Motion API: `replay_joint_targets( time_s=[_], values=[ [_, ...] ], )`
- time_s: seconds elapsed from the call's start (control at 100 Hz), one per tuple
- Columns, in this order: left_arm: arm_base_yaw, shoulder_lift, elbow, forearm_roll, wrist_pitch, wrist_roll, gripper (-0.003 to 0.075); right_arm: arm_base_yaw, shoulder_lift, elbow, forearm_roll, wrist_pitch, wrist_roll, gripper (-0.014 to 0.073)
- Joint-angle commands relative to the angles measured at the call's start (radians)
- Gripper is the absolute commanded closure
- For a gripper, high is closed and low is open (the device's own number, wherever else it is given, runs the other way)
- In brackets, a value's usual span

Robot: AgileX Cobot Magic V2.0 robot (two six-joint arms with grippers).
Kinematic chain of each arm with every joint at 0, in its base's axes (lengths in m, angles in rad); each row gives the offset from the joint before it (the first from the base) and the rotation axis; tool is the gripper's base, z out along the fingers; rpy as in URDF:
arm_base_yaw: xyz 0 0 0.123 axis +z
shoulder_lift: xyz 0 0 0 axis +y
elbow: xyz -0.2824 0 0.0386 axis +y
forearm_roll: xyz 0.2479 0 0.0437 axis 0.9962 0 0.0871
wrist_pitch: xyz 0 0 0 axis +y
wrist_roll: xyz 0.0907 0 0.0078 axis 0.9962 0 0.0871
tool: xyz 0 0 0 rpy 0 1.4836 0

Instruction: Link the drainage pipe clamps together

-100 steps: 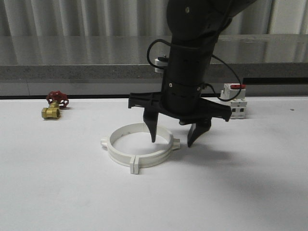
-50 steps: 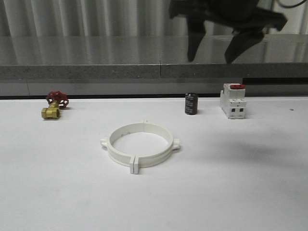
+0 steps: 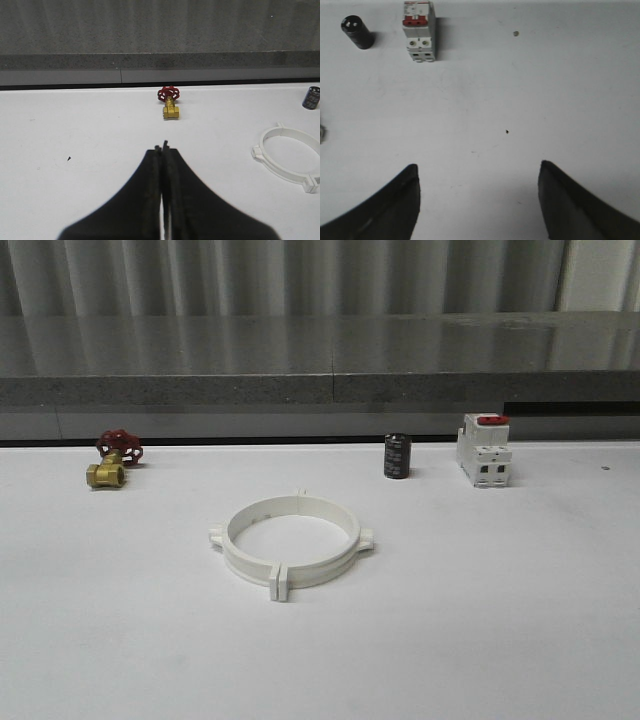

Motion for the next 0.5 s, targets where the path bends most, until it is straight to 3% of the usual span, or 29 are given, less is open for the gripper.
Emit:
replay_joint_targets(
  time_s=[0.0, 0.32, 0.39, 0.49],
  values=[
    [-0.007, 0.010, -0.027, -0.016, -0.075, 0.000, 0.0740, -0.019, -0.120, 0.026, -0.016, -0.033, -0.021, 0.0085],
    [-0.007, 0.010, -0.027, -0.016, -0.075, 0.000, 0.0740, -0.018, -0.460, 0.192, -0.014, 0.099, -0.046, 0.0109],
    [-0.007, 0.010, -0.027, -0.016, -0.075, 0.000, 0.0740, -0.018, -0.514, 0.219, -0.014, 0.120, -0.059, 0.0179],
    [-0.007, 0.010, -0.027, -0.016, -0.075, 0.000, 0.0740, -0.018, -0.579, 0.250, -0.014, 0.122, -0.061, 0.0356]
  ],
)
